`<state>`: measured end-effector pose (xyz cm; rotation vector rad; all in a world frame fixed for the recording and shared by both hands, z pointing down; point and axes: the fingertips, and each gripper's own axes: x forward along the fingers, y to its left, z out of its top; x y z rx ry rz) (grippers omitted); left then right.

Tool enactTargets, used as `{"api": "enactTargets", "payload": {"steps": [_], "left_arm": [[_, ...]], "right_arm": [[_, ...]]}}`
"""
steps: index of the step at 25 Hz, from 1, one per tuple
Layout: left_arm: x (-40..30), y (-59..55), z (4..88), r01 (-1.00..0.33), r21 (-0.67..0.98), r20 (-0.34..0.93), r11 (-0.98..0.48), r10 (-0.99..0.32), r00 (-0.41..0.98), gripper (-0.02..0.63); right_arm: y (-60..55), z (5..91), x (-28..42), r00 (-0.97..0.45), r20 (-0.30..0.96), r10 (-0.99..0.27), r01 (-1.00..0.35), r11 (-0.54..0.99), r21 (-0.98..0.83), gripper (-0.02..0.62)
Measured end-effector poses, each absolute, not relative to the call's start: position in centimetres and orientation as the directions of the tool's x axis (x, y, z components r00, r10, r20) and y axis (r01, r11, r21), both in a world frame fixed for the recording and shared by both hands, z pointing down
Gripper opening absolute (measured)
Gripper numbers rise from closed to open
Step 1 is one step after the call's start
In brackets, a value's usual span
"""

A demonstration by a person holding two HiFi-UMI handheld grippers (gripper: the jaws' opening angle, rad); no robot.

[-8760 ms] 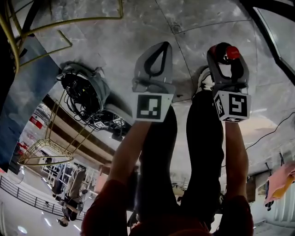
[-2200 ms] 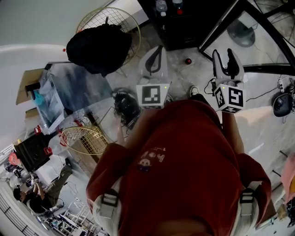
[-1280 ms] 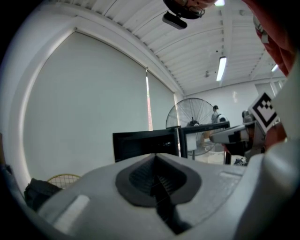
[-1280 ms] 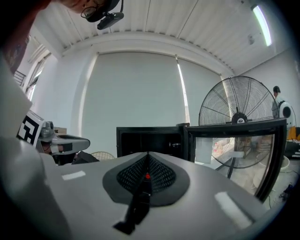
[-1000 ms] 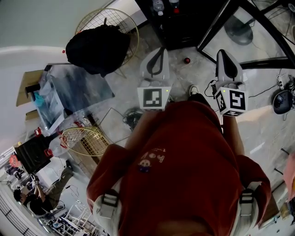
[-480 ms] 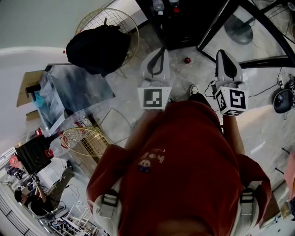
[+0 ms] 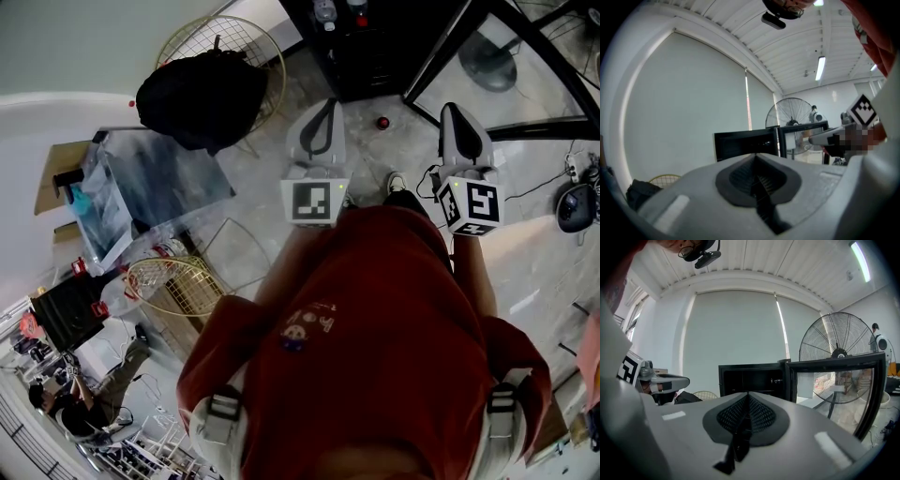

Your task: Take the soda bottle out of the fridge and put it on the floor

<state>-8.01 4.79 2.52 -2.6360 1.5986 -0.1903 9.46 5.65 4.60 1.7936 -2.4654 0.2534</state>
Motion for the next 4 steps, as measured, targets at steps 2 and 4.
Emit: {"api": "enactTargets", "payload": {"steps": [2, 4], "left_arm": [[-8.10, 4.74, 2.46, -0.879, -0.109, 0.076, -0.464, -0.886, 0.458, 0.000], [-8.18, 4.73, 2.41, -0.880, -0.100, 0.074, -0.463, -0.886, 0.458, 0.000]], "right_arm": [[5.61, 4.59, 9.31, -0.311, 0.164, -0.936, -0.950, 0.301, -0.086, 0.001], [5.60, 4.60, 9.18, -0.313, 0.165, -0.935, -0.949, 0.302, -0.086, 0.002]]}}
